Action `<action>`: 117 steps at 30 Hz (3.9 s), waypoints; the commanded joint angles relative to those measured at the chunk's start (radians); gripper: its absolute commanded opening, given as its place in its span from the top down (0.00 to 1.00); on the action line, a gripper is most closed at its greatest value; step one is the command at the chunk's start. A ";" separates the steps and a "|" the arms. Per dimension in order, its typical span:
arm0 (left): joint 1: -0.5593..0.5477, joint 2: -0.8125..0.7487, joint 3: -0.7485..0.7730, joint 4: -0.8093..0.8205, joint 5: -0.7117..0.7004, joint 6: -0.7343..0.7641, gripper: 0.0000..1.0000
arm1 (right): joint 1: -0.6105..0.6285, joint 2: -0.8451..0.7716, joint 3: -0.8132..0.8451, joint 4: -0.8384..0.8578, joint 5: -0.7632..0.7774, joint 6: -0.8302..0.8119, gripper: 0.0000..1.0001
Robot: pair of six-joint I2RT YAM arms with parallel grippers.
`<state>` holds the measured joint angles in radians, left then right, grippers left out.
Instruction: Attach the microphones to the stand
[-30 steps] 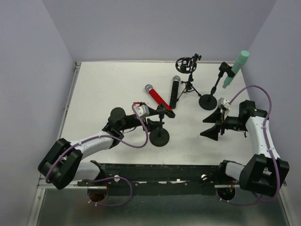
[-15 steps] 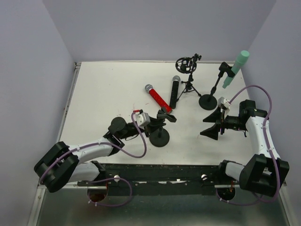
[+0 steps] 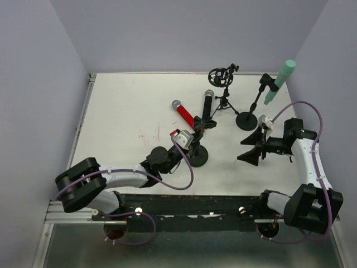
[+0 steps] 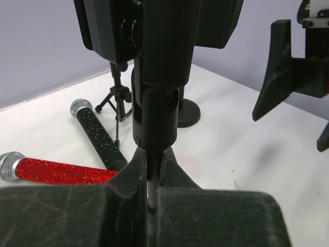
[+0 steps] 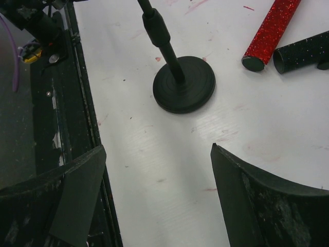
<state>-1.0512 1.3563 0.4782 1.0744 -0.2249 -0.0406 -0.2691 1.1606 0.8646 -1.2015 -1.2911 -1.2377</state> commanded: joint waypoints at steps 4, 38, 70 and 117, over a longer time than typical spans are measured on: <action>-0.012 0.030 0.051 0.090 -0.102 0.027 0.84 | 0.002 -0.018 -0.012 0.019 -0.004 0.012 0.09; 0.652 -0.158 0.208 -0.824 0.656 -0.827 0.02 | 0.008 -0.059 -0.018 0.049 0.009 0.040 0.09; 0.542 0.968 1.573 -1.935 0.141 -0.990 0.22 | 0.008 -0.073 -0.016 0.060 0.016 0.066 0.09; 0.571 0.825 1.327 -2.002 0.102 -0.726 0.26 | 0.007 -0.099 0.010 -0.013 0.015 -0.008 0.09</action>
<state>-0.4774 2.1368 1.7794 -0.8581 -0.1913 -0.7815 -0.2672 1.0832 0.8608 -1.1812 -1.2797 -1.2129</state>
